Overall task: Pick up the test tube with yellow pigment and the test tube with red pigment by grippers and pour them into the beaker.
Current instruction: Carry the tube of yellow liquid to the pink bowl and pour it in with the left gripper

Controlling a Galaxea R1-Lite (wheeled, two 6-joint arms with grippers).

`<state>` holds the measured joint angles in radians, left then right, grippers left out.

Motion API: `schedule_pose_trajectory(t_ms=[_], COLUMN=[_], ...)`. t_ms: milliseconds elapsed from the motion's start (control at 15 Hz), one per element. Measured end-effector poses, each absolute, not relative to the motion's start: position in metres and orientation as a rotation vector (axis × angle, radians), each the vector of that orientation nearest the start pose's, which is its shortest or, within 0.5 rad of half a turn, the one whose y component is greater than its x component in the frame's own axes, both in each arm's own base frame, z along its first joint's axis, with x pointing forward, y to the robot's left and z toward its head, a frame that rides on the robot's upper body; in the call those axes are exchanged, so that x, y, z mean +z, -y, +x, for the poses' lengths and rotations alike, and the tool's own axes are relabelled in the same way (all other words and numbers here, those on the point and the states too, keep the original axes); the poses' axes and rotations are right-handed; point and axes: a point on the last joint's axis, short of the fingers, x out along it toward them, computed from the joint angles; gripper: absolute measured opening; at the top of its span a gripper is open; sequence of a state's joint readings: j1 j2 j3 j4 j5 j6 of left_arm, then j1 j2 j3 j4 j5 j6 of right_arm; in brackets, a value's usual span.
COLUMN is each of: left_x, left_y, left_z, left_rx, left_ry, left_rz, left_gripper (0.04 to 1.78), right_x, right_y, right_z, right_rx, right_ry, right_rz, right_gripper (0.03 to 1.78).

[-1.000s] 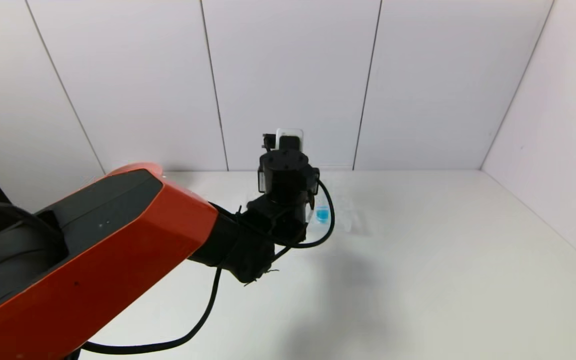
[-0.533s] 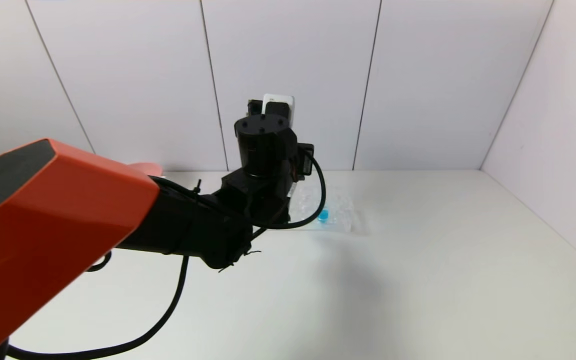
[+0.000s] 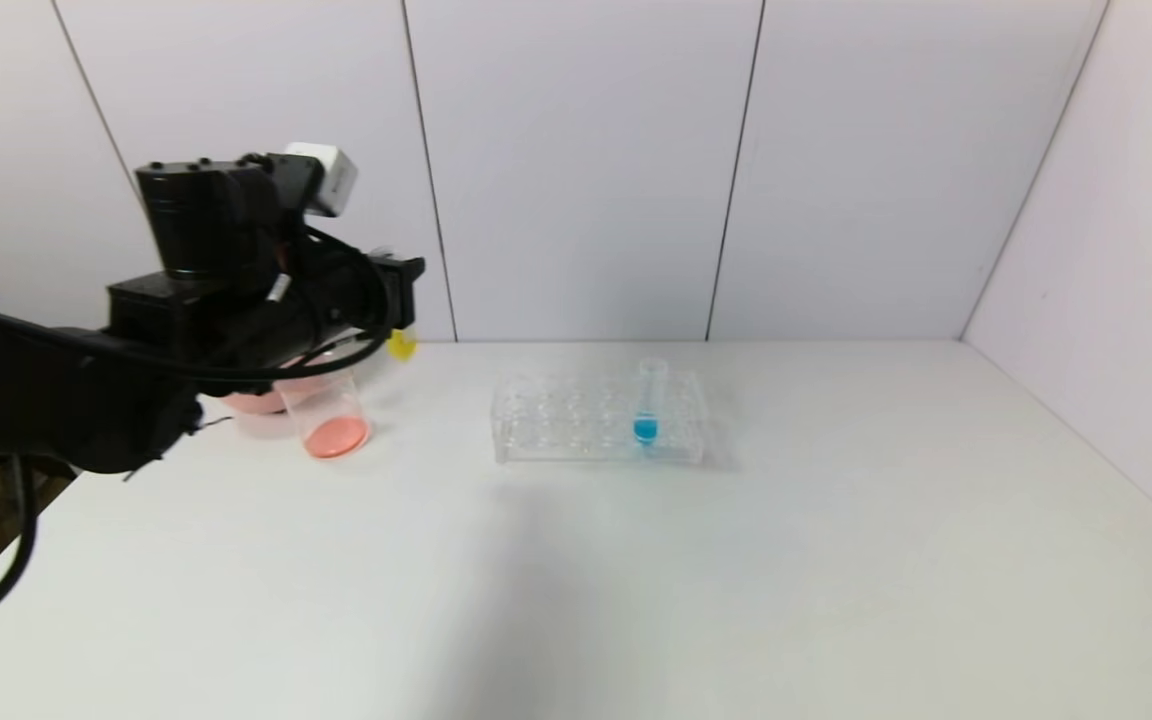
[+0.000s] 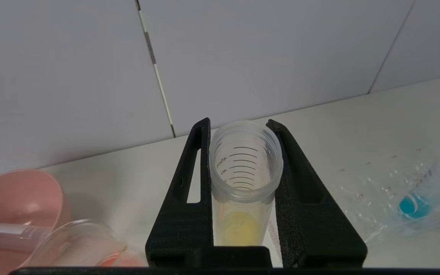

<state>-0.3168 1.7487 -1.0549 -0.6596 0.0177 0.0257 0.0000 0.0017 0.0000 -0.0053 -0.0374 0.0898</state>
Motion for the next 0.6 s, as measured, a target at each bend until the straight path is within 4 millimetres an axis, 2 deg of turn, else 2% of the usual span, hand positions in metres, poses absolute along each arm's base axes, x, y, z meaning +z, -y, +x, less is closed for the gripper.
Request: schedule_pose_trajectory(t_ms=[333, 467, 600], left_x=[0.252, 0.256, 0.257], left_y=[-0.007, -0.033, -0.052], left_z=[0.305, 0.309, 0.323], left_rx=[-0.494, -0.593, -0.664], left_ry=[-0.097, -0.093, -0.086], left_rz=[0.0, 0.002, 0.029], left_gripper=[0.47, 0.47, 0.47], right_x=[0.076, 0.076, 0.076], right_y=[0.001, 0.001, 0.001], right_z=[-0.023, -0.023, -0.023], right_rx=[-0.038, -0.037, -0.037], right_ry=[0.006, 0.006, 0.005], right_rz=[0.09, 0.09, 0.09], right_gripper=[1.71, 1.71, 1.71])
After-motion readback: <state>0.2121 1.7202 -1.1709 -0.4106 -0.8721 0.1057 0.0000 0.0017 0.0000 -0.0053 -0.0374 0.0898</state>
